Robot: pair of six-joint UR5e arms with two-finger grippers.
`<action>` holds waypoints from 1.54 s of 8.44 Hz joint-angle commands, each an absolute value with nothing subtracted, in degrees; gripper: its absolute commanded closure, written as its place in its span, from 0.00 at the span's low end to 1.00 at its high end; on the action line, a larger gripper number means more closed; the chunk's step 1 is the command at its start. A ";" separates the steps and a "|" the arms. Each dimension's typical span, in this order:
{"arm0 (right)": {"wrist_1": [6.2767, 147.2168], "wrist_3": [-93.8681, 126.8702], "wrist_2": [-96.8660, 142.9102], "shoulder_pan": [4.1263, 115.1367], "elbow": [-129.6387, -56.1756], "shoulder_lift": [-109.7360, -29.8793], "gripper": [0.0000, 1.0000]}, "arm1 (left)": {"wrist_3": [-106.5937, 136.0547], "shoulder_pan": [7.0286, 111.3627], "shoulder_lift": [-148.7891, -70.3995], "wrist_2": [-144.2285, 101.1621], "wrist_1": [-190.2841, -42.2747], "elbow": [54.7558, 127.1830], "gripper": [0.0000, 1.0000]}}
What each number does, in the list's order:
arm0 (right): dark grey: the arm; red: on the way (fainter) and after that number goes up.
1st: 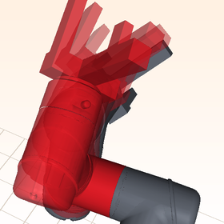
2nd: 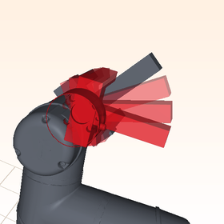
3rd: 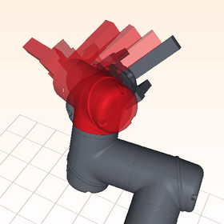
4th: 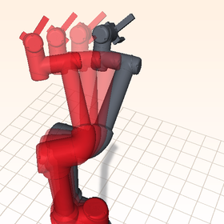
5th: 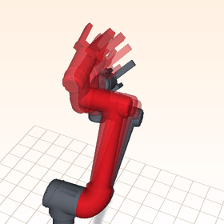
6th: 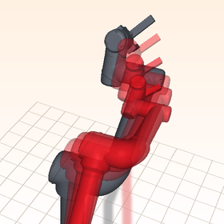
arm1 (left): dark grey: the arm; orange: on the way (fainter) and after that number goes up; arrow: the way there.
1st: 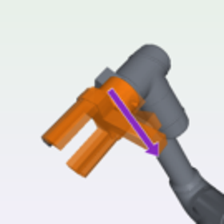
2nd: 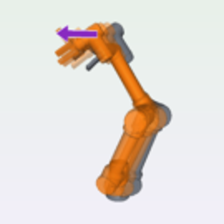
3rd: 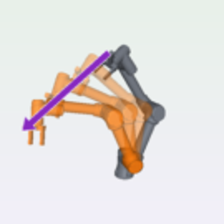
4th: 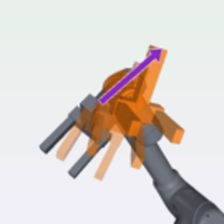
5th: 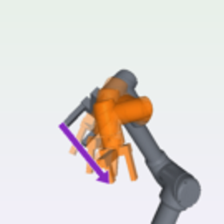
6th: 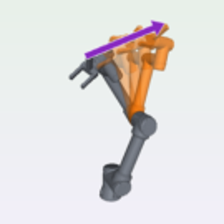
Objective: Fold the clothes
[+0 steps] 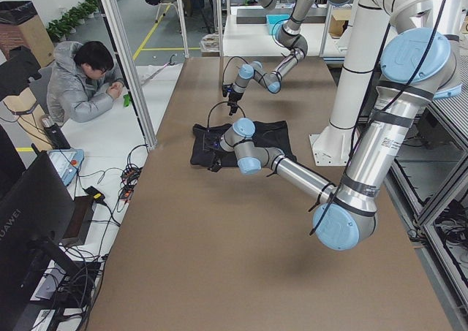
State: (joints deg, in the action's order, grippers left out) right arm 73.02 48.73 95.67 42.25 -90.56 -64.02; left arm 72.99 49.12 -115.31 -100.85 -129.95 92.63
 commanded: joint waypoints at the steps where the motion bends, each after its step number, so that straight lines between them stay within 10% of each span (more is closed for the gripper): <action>1: 73.65 50.87 100.02 43.77 -93.95 -62.77 0.06 | 73.04 49.13 -115.31 -100.81 -129.99 92.81 0.00; 13: 52.65 58.71 88.15 39.99 -64.08 -45.17 0.06 | 72.25 49.04 -115.58 -100.90 -129.55 92.29 0.00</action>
